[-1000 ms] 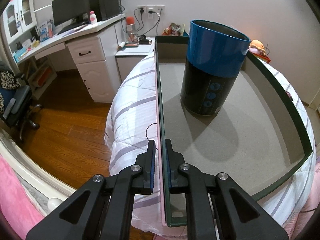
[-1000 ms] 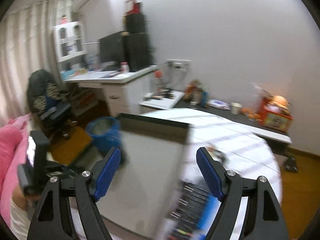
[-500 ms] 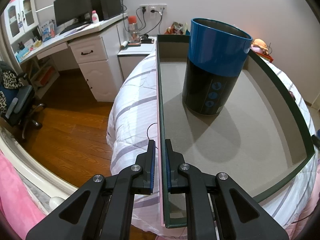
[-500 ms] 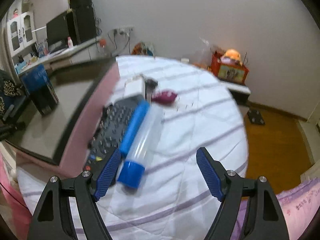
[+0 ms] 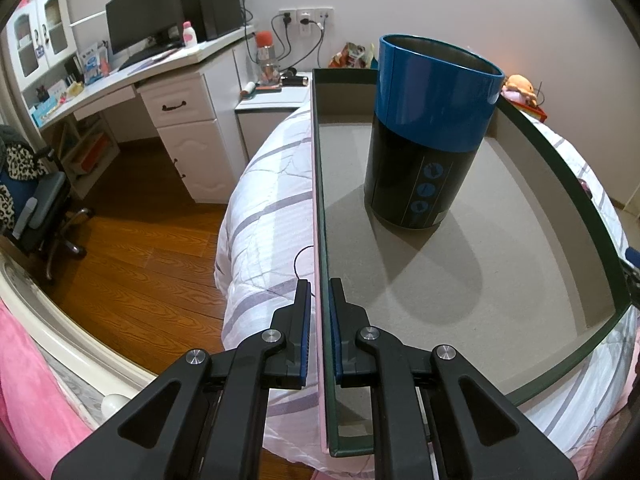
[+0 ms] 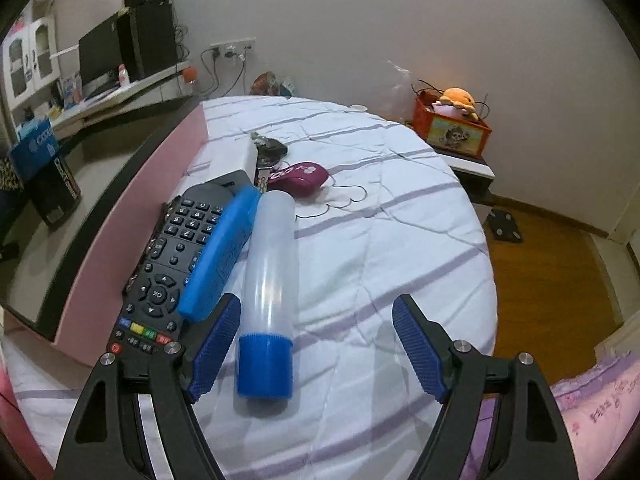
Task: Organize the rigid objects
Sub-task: 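Grasp the clear blue-capped tube with the right tool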
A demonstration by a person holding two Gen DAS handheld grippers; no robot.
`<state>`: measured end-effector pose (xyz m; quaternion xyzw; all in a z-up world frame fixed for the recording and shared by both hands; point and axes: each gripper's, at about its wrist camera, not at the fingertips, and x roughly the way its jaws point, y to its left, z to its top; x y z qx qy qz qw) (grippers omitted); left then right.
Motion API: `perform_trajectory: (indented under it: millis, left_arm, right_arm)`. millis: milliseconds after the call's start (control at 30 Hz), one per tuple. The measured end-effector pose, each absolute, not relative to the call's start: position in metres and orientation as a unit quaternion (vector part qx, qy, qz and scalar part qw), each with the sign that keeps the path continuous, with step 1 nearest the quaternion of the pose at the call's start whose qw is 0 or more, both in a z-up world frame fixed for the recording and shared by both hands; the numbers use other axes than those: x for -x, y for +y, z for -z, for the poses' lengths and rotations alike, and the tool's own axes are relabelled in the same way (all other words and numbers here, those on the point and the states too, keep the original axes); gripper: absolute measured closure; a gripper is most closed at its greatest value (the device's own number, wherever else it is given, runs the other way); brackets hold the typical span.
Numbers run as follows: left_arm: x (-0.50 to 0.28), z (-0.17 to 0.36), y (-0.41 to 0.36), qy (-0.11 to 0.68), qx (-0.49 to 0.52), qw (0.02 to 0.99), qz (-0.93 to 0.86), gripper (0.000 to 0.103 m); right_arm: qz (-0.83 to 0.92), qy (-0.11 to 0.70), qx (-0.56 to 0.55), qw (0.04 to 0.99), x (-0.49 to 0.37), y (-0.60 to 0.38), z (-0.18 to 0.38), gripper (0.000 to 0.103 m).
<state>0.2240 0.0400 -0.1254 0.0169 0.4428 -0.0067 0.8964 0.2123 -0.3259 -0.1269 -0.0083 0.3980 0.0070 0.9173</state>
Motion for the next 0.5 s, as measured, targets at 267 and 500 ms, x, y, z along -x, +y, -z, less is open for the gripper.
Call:
perform_trajectory:
  millis: [267, 500]
  left_arm:
    - [-0.224, 0.125, 0.040, 0.445, -0.017, 0.896, 0.007, 0.093]
    - [-0.223, 0.125, 0.041, 0.445, -0.016, 0.895, 0.007, 0.094]
  right_arm:
    - [-0.028, 0.407, 0.012, 0.913, -0.231, -0.322, 0.136, 0.030]
    - [-0.053, 0.413, 0.001, 0.909, -0.235, -0.324, 0.133, 0.077]
